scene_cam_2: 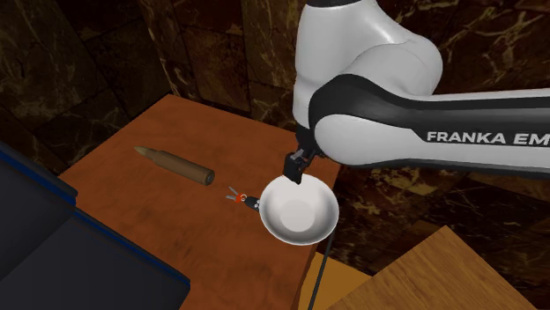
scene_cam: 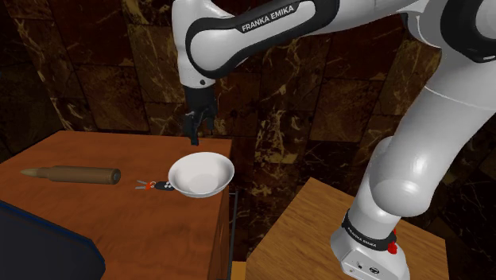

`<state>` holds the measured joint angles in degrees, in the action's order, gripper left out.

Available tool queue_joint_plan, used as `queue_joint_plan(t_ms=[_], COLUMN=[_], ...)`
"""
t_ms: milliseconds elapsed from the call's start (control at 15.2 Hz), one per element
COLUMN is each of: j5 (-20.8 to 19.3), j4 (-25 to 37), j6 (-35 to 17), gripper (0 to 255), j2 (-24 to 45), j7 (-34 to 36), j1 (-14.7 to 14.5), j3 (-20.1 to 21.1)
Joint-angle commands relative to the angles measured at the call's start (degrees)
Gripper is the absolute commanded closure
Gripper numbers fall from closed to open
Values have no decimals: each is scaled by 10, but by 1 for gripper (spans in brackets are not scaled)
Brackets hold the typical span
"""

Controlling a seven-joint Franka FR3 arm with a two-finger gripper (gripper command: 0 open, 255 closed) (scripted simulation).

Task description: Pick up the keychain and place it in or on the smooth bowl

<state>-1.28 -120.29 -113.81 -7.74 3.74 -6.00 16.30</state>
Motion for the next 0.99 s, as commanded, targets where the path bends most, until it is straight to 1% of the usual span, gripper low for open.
queue_joint_plan(t_ms=[0, 396, 792, 924], j5=[-8, -41, -75, -77], j4=[27, 115, 230, 231], j6=[-9, -26, -22, -28], gripper=[0, 0, 0, 0], j2=[43, 171, 304, 312], j7=[12, 52, 83, 85], j1=[-5, -29, -68, -70], j3=[9, 30, 36, 35])
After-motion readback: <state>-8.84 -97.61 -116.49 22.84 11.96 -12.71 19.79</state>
